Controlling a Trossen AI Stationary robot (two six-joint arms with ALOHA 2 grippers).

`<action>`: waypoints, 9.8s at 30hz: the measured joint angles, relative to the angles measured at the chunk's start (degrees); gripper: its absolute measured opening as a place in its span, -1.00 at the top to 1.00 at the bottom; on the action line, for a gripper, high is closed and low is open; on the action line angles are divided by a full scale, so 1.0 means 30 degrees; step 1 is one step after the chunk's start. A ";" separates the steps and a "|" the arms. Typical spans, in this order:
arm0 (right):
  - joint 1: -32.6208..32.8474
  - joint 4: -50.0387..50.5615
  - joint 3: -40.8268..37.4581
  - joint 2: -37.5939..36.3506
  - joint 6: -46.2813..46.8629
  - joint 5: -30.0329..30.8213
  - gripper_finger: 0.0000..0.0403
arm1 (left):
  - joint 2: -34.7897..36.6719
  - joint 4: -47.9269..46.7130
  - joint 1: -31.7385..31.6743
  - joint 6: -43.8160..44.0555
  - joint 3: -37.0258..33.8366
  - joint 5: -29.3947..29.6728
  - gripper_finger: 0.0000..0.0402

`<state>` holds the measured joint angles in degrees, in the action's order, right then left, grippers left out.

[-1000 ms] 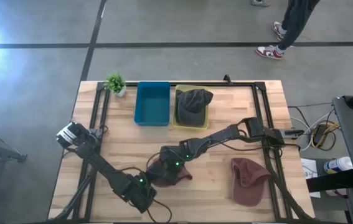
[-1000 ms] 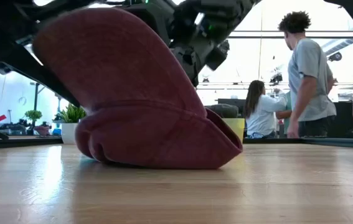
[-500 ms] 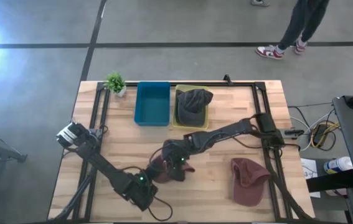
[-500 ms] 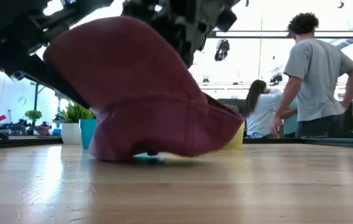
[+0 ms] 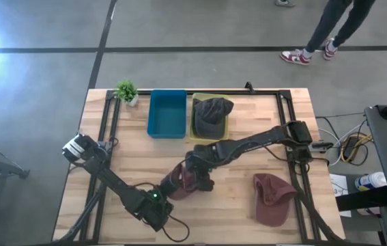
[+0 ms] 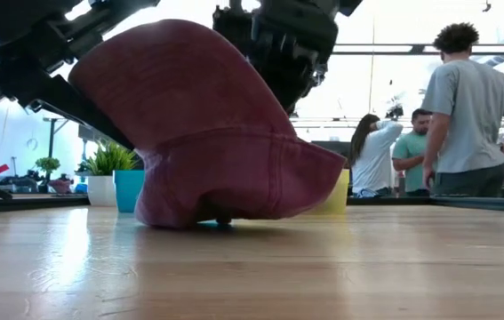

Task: Pick & Place hat
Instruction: Put the left red cap into the blue bin, then put the red cap into the blue bin

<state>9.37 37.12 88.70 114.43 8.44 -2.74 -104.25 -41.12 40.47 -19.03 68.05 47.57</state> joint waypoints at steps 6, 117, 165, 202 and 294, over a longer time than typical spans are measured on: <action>-0.0354 -0.0175 -0.0574 -0.0364 0.1248 -0.1097 0.26 | 0.0000 -0.0001 -0.0007 0.0007 0.0000 0.0139 0.96; -0.4257 -0.5018 -1.1539 -1.4863 0.9235 0.7131 0.40 | 0.3519 1.1525 -1.3509 4.4560 -0.6803 0.7000 0.95; -0.4257 -0.5018 -1.1546 -1.4863 0.8431 0.7930 0.40 | 1.1022 0.8837 -1.2049 4.1321 -0.7901 -1.2245 0.52; -0.4133 -0.4977 -1.1860 -1.4863 0.9196 0.7430 0.40 | 0.9371 0.6309 -2.4251 2.7912 -0.7475 -0.8038 0.52; 0.5070 0.4455 -1.0234 -0.8647 2.1407 -0.7699 0.89 | 1.4902 0.7572 -0.7692 1.9526 -0.4983 -0.2480 0.52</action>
<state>24.58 50.48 58.00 88.49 72.66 -25.84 -59.54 -18.41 17.39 39.55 53.10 40.13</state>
